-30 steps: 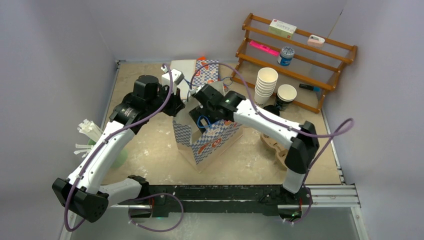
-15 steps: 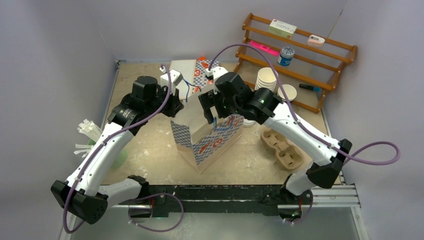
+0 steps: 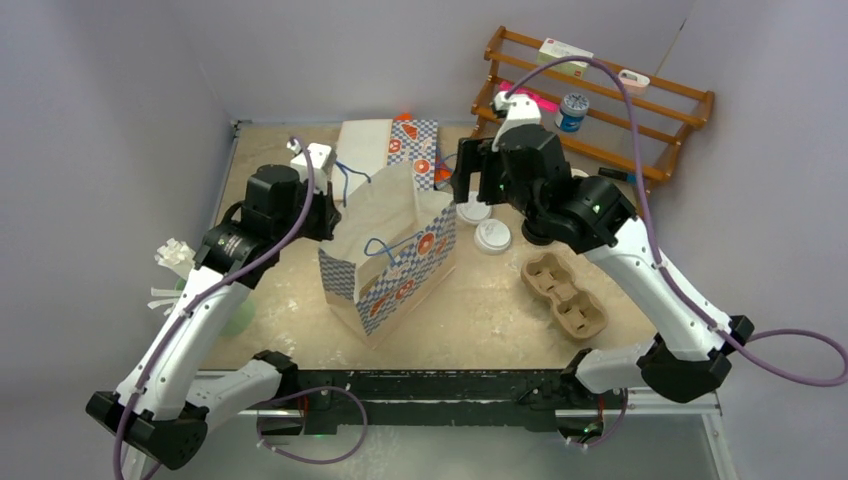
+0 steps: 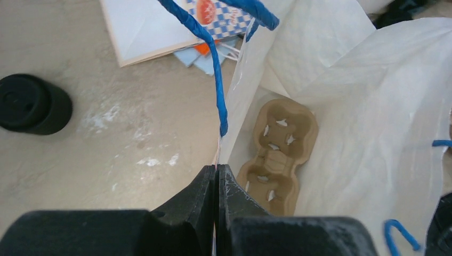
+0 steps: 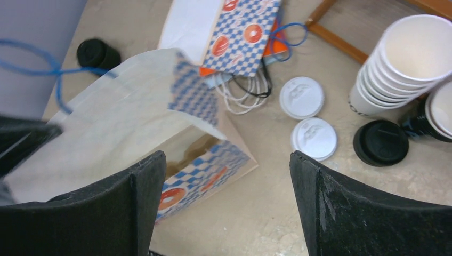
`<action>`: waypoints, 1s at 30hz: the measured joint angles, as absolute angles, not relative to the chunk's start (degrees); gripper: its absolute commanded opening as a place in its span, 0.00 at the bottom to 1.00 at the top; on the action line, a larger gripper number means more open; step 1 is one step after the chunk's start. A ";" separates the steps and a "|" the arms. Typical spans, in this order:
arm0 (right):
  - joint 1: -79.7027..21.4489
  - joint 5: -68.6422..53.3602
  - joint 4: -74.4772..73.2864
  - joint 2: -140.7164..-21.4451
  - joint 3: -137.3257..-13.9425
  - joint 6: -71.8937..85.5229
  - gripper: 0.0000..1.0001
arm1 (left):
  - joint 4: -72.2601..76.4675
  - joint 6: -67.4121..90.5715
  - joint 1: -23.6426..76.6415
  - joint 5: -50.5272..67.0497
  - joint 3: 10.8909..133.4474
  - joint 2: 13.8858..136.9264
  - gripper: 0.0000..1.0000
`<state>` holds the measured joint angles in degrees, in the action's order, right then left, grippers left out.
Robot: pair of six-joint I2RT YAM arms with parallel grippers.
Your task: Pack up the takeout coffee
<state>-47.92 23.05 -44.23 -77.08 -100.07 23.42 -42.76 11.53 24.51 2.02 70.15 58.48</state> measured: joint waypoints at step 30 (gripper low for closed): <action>-18.87 35.31 -37.85 -83.48 -90.72 48.16 0.51 | -43.97 11.29 14.87 -27.18 79.20 67.64 0.57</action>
<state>-18.87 35.31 -37.85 -83.48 -90.72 48.16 -43.97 11.29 14.87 -27.18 79.20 67.64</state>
